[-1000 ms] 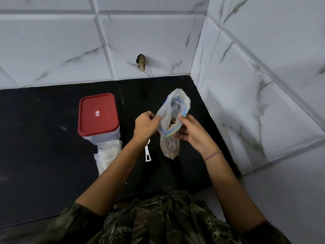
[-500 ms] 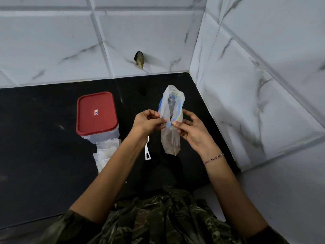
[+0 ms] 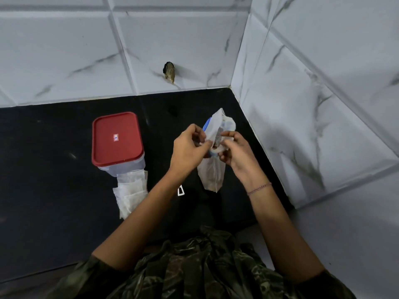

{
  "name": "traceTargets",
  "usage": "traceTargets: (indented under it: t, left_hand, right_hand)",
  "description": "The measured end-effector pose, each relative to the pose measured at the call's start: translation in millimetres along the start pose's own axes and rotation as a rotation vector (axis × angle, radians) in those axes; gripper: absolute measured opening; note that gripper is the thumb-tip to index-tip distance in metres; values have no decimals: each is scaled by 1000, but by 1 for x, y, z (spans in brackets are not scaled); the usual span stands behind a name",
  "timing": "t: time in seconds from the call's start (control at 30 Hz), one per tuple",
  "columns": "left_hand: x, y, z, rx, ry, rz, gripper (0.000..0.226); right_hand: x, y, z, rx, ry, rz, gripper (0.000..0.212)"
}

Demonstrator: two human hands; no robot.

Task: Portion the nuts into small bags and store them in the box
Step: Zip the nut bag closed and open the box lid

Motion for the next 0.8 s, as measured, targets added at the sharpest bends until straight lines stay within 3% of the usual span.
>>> traceTargets:
  t: [0.1, 0.2, 0.27, 0.4, 0.53, 0.8]
  left_hand:
    - [-5, -3, -5, 17, -77, 144, 33]
    - [-2, -4, -6, 101, -140, 20, 42]
    - [1, -2, -6, 185, -154, 4, 39]
    - [3, -1, -12, 291, -181, -74, 32]
    - [6, -1, -15, 342, -234, -153, 29]
    - [7, 6, -22, 294, -287, -223, 14]
  right_hand:
    - [-4, -5, 6, -74, -134, -188, 26]
    - [-6, -3, 9, -260, -164, 222, 37]
    - [-4, -4, 9, -454, -69, 533, 42]
    - [-2, -10, 6, -736, 151, 801, 30]
    - [-7, -17, 2, -826, 272, 905, 15]
    - [-8, -27, -3, -869, 241, 905, 26]
Point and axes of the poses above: each hand's wrist, its own z-axis away from the middle knuckle, its own x-axis out of the palm, y = z × x, the point moved 6 cm from there along -z, towards the middle knuckle, and after that the axes turned 12 degrees about z, right-handed, at the moved point
